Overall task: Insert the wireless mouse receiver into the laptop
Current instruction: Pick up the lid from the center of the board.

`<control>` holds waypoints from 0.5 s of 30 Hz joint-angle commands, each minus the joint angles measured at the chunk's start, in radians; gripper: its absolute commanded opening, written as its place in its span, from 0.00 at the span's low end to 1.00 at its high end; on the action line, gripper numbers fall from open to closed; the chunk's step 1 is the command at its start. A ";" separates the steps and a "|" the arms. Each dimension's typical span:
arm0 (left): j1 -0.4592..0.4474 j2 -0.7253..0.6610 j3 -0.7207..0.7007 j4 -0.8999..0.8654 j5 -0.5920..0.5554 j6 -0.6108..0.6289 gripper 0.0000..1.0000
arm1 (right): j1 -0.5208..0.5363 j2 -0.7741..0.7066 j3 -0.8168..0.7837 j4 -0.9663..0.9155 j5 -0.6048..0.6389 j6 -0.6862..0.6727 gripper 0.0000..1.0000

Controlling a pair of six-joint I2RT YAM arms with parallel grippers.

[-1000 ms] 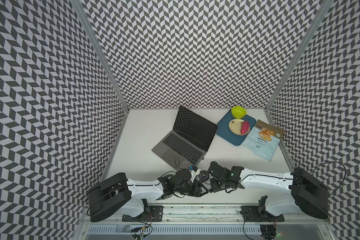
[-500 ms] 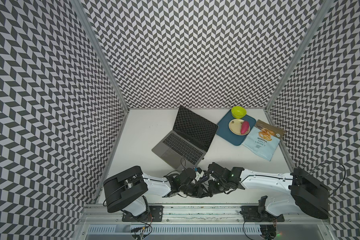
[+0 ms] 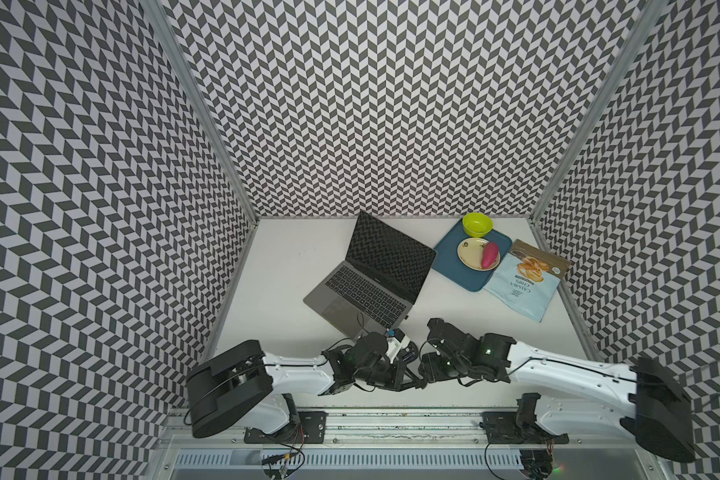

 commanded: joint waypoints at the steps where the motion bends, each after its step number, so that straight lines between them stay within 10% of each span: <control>1: 0.050 -0.142 -0.013 -0.028 -0.028 0.048 0.00 | -0.064 -0.160 0.045 0.036 0.025 -0.063 0.62; 8: 0.275 -0.389 -0.022 0.039 0.215 0.113 0.00 | -0.341 -0.371 -0.094 0.371 -0.592 -0.127 0.78; 15: 0.295 -0.428 0.020 0.141 0.392 0.057 0.00 | -0.349 -0.352 -0.156 0.694 -0.888 0.019 0.77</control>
